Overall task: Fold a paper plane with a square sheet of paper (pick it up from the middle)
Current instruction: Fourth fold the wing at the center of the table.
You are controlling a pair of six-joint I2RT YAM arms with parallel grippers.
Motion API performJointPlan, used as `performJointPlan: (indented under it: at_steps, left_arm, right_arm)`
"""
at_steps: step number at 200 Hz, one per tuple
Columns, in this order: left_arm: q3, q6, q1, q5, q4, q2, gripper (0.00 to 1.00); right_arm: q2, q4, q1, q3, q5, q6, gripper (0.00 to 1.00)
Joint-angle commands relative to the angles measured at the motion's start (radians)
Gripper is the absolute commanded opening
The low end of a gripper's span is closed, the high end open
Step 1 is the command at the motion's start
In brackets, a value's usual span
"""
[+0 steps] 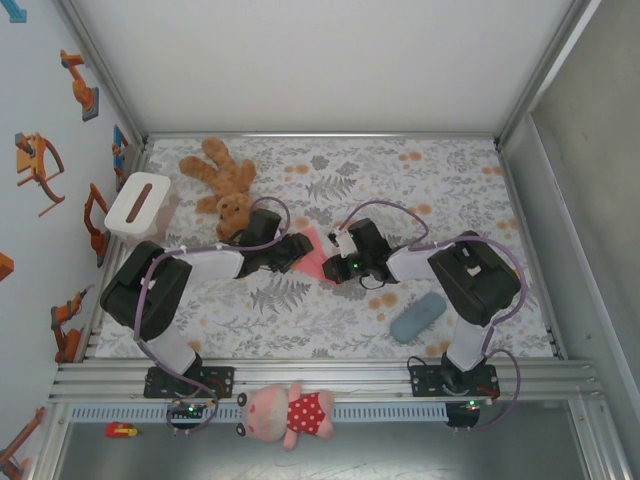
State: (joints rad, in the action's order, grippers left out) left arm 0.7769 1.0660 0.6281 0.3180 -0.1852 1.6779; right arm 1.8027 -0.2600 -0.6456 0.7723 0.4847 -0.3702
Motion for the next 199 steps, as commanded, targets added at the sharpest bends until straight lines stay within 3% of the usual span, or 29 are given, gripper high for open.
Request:
performJointPlan:
  at_steps: [1, 86, 165, 199]
  left_arm:
    - [0.028, -0.047, 0.007, -0.029, 0.043, 0.019, 0.52]
    - [0.088, -0.047, 0.008, -0.036, 0.119, 0.083, 0.51]
    - [0.124, -0.055, 0.015, -0.071, 0.244, 0.139, 0.51]
    - [0.131, -0.055, 0.015, -0.066, 0.254, 0.151, 0.52]
  right_arm:
    - [0.021, 0.021, 0.005, -0.021, 0.018, -0.019, 0.12]
    - [0.012, 0.033, 0.009, -0.016, 0.023, -0.029, 0.14]
    - [-0.084, 0.064, 0.021, 0.007, 0.032, -0.121, 0.29]
    - [-0.088, 0.098, 0.021, 0.017, 0.032, -0.130, 0.30]
